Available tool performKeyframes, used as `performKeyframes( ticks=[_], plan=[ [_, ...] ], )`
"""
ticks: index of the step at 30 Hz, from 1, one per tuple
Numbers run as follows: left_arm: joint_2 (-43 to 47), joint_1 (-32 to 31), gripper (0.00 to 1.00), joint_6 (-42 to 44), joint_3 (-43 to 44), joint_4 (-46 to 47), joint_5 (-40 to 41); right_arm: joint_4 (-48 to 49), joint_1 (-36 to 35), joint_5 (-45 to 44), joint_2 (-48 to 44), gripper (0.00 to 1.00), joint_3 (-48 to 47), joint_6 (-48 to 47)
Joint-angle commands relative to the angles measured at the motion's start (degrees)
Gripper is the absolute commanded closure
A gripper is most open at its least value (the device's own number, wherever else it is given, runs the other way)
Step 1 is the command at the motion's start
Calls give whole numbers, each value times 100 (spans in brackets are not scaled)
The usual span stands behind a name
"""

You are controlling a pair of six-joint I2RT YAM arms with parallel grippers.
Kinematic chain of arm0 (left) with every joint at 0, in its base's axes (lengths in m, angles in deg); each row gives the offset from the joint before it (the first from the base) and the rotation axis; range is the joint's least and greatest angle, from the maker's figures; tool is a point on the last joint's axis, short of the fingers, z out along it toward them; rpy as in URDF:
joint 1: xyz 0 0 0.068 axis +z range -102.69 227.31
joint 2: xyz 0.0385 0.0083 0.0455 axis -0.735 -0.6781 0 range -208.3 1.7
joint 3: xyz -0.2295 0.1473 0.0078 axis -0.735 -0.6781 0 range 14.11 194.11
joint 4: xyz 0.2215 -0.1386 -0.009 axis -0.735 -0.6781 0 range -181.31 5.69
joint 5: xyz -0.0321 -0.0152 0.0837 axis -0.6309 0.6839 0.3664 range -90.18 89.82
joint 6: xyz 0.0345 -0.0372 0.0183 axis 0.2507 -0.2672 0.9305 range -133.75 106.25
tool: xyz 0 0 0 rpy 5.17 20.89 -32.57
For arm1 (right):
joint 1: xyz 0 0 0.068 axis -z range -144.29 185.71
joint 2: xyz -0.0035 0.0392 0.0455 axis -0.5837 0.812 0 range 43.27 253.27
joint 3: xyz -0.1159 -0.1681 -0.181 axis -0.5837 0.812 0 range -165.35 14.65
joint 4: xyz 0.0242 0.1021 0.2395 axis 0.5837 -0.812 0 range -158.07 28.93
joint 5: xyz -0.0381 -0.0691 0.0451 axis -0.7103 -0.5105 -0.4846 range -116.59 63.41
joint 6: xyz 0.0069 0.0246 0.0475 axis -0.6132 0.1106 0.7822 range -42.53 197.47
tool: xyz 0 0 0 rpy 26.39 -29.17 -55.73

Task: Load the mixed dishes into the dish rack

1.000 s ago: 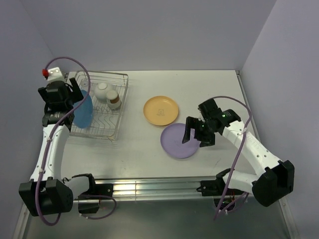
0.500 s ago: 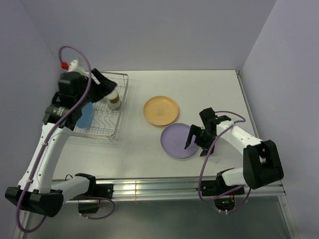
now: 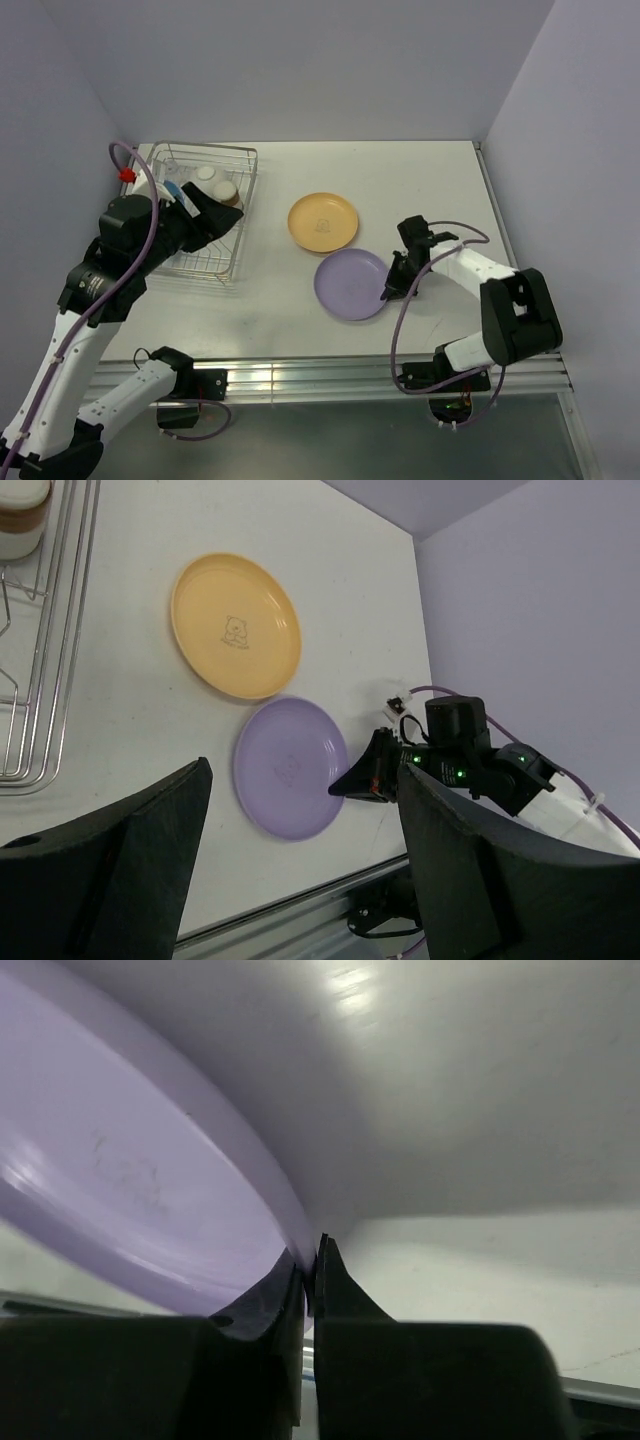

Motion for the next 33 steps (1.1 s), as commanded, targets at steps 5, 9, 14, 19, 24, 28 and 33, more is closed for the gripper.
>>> performKeyframes(
  ticks=[5,9,14,19,24,28,33],
  plan=[
    [-112,-18,17,329,-110,555,-933,-764,-80,-553,-1711,100,74,-178],
    [-410,-18,17,338,-269,890,-1890,-1336,-97,-131,-2616,100,-626,-415],
    [-780,-114,16,478,-331,952,-2314,-1917,-106,605,-2628,100,-1691,-811],
    [-1113,-448,16,655,-270,1005,-2552,-2120,-123,1469,-2337,100,-2466,-821],
    [-1333,-1062,15,602,-226,1417,-2622,-2111,-220,1750,-2083,100,-2852,-767],
    [-1631,-1459,15,646,-85,1453,-2447,-2119,-299,1987,-1959,100,-3081,-706],
    [-1905,-1749,16,707,-50,1287,-2087,-2120,-343,2243,-1924,100,-3371,-583]
  ],
)
